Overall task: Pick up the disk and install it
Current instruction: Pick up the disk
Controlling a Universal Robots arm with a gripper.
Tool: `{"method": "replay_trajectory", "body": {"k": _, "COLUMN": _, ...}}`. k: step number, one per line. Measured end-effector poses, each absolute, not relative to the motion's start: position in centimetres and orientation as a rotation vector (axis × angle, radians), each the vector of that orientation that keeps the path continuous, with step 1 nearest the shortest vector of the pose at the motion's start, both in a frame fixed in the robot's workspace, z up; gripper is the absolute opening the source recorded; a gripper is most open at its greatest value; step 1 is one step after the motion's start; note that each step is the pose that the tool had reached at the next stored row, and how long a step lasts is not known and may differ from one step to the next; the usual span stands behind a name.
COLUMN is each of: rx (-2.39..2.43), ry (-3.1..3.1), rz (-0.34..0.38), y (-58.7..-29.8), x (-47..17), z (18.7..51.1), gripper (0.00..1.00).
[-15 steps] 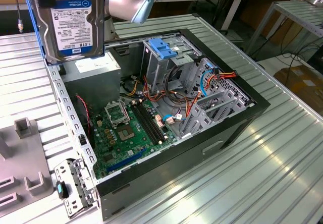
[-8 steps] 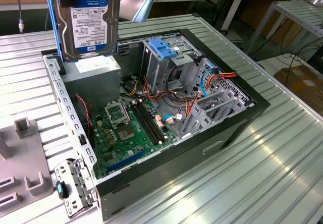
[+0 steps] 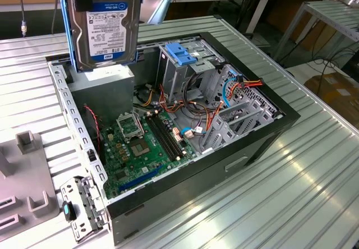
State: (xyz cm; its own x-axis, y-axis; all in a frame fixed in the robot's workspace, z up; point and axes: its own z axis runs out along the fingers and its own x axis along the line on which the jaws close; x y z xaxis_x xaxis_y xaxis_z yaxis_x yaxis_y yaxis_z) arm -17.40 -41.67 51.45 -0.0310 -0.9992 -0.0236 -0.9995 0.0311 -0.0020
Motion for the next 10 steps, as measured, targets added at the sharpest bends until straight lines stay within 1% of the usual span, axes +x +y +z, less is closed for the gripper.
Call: {"method": "replay_trajectory", "body": {"k": 10, "rx": -2.172, "ry": 2.244, "rz": 0.023, "y": -42.66, "x": -16.99, "z": 51.4, "gripper": 0.37}}
